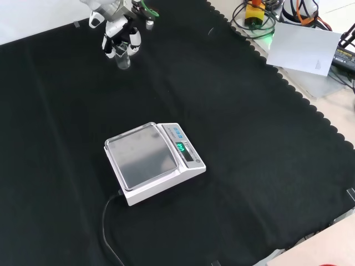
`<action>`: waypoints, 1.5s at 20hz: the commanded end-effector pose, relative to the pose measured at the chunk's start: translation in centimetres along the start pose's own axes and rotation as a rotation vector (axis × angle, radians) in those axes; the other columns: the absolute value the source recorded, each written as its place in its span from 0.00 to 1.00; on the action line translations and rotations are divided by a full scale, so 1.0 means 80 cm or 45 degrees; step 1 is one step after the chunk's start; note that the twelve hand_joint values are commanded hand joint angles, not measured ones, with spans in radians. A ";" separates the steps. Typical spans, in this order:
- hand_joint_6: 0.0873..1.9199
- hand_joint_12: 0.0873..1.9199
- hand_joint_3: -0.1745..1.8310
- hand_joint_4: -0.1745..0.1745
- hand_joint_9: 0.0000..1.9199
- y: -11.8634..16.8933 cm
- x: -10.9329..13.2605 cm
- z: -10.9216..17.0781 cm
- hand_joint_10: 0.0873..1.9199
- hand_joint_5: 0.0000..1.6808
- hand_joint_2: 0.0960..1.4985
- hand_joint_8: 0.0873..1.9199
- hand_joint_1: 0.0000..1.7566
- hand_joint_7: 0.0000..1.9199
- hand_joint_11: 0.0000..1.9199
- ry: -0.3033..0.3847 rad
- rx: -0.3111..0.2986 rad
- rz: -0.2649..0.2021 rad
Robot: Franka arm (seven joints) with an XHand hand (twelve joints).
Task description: Pick up the beaker.
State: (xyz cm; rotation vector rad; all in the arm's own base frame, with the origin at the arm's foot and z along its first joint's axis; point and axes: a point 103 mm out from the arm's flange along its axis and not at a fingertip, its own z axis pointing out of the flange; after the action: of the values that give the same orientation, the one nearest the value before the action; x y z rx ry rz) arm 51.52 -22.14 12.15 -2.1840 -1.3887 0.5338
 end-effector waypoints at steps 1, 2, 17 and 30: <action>0.47 0.41 0.48 0.22 0.55 0.002 -0.041 -0.003 0.34 0.38 0.43 0.38 0.72 0.36 0.57 0.059 -0.042 -0.195; 0.47 0.41 0.48 0.22 0.55 -0.003 -0.055 -0.005 0.34 0.40 0.43 0.39 0.72 0.38 0.57 0.031 -0.057 -0.152; 0.61 0.42 0.09 0.00 0.45 -0.009 0.007 -0.010 0.61 0.49 0.75 0.47 0.78 0.44 0.56 -0.028 -0.117 0.042; 0.58 0.41 0.08 0.30 0.58 -0.028 -0.001 -0.026 0.49 0.51 0.73 0.55 0.77 0.45 0.58 -0.080 -0.155 0.035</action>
State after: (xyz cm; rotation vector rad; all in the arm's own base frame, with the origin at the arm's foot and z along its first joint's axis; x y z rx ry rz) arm 51.23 -21.70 14.66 -2.3020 -1.4402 0.5306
